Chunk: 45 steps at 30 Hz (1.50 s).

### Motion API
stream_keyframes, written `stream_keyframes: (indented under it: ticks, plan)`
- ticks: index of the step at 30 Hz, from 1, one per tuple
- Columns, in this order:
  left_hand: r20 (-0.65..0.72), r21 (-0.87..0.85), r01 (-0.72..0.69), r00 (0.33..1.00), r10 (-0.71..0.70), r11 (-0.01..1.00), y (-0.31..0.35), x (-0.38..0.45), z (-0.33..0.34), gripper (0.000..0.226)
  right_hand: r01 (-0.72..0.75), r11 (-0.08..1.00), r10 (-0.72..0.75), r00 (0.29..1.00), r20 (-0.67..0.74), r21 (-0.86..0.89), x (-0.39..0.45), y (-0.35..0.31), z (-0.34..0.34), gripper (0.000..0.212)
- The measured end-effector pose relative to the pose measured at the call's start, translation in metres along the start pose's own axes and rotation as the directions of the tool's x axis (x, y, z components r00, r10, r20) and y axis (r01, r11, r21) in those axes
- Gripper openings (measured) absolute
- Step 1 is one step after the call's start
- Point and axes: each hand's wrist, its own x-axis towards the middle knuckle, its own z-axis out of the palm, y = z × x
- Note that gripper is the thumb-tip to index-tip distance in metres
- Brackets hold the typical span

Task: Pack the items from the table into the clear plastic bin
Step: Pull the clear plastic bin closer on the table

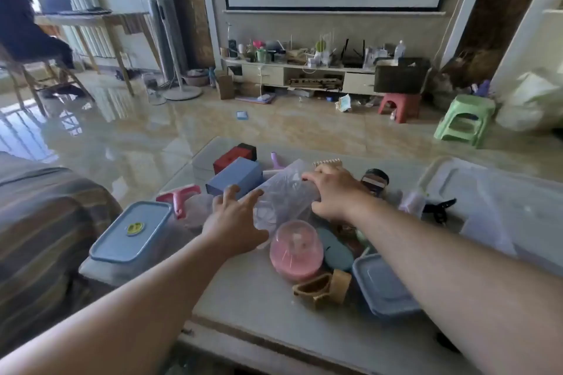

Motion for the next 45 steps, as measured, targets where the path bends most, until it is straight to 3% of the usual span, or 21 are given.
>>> stream_keyframes:
  ticks: [4,7,9,14,18,25,30,33,36,39,43,45]
  plan:
    - [0.054,-0.104,0.104,0.994,-0.099,0.989,-0.015,0.032,0.043,0.095,-0.067,0.995,0.072,0.995,0.067,-0.08,0.069,0.027,0.029,0.091]
    - [-0.089,-0.185,0.072,0.992,-0.09,0.98,-0.026,0.04,0.068,0.095,-0.114,0.992,0.119,0.986,0.115,-0.052,0.115,0.047,0.051,0.126]
    - [-0.158,-0.247,0.021,0.986,-0.061,0.969,-0.033,0.043,0.076,0.095,-0.118,0.993,0.117,0.982,0.148,-0.005,0.131,0.051,0.058,0.133]
    - [-0.256,-0.307,-0.067,0.967,-0.014,0.949,-0.038,0.036,0.06,0.09,-0.098,0.985,0.085,0.991,0.1,0.14,0.126,0.044,0.054,0.112]
    - [-0.383,-0.265,-0.147,0.923,0.036,0.953,-0.014,0.014,0.007,0.09,-0.058,0.981,0.068,0.996,-0.05,0.183,0.084,0.036,-0.006,0.109]
    - [-0.456,-0.274,-0.412,0.851,0.26,0.869,0.127,-0.032,-0.078,0.086,-0.171,0.98,0.195,0.93,-0.312,0.106,-0.079,0.09,-0.158,0.104]
    - [-0.297,-0.361,-0.57,0.82,0.489,0.738,0.262,-0.057,-0.076,0.094,-0.415,0.892,0.45,0.852,-0.267,0.179,-0.235,0.179,-0.198,0.125]
    - [-0.092,-0.355,-0.601,0.785,0.613,0.716,0.341,-0.074,-0.052,0.105,-0.599,0.786,0.618,0.774,-0.14,0.155,-0.313,0.231,-0.186,0.129]
    - [0.162,-0.238,-0.64,0.716,0.679,0.731,0.398,-0.078,-0.019,0.115,-0.732,0.664,0.739,0.674,0.016,0.15,-0.359,0.273,-0.156,0.124]
    - [0.413,-0.005,-0.674,0.671,0.616,0.738,0.429,-0.068,0.02,0.118,-0.788,0.592,0.763,0.616,0.197,0.172,-0.368,0.306,-0.121,0.12]
    - [0.657,0.241,-0.654,0.654,0.376,0.717,0.443,-0.055,0.062,0.122,-0.707,0.706,0.673,0.651,0.352,-0.04,-0.334,0.328,-0.079,0.089]
    - [0.702,0.286,-0.659,0.638,0.315,0.696,0.444,-0.048,0.072,0.117,-0.675,0.731,0.636,0.622,0.456,-0.099,-0.32,0.328,-0.068,0.085]
